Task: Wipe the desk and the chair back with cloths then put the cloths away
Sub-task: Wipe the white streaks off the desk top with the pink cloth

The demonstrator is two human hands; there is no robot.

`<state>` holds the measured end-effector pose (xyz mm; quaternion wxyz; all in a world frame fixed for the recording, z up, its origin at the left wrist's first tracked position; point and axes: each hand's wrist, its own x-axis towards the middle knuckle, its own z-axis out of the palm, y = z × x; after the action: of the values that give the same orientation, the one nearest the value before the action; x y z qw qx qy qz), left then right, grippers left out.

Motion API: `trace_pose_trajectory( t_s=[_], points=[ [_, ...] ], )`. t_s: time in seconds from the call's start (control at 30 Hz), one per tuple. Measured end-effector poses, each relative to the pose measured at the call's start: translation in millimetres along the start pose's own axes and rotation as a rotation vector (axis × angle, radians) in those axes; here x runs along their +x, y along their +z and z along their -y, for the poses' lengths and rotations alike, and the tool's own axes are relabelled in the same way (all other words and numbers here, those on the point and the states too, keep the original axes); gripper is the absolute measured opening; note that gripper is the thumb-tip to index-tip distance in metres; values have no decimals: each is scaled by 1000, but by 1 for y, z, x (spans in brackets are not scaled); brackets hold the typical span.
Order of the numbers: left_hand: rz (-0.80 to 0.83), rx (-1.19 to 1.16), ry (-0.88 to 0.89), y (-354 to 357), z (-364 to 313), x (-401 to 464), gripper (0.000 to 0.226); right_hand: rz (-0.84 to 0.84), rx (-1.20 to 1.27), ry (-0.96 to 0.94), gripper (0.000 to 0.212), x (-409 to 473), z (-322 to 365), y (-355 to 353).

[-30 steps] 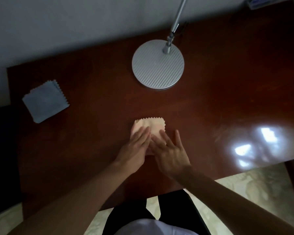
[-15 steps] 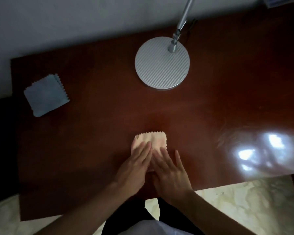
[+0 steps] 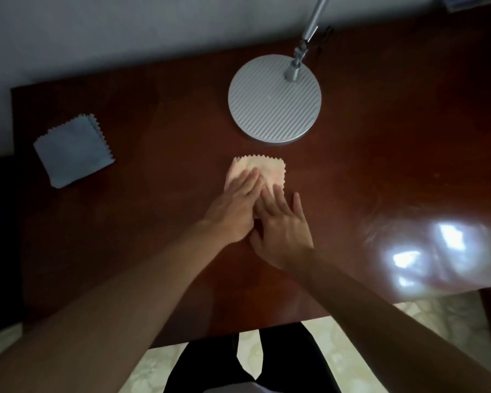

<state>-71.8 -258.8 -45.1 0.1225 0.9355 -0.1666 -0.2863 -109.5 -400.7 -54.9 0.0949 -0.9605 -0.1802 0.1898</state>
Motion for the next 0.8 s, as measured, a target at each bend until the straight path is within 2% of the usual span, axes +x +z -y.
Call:
trace_pose_trajectory(
  t_s=[0.1, 0.27, 0.4, 0.5, 0.7, 0.8],
  points=[
    [-62, -63, 25, 30, -3, -37, 65, -30, 101, -28, 75, -33, 17, 14],
    [-169, -22, 14, 92, -4, -116, 60, -100, 176, -153, 67, -93, 40, 46],
    [-172, 33, -30, 109, -4, -143, 60, -260, 241, -280, 42, -101, 49, 53],
    [-162, 17, -45, 106, 5, -146, 61, -286, 294, -329, 23, -81, 51, 52],
    [-188, -92, -66, 68, 58, -104, 63, -201, 291, -261, 39, -3, 76, 30],
    [-210, -104, -43, 33, 90, -74, 67, -245, 273, -242, 46, 44, 88, 8]
  ],
)
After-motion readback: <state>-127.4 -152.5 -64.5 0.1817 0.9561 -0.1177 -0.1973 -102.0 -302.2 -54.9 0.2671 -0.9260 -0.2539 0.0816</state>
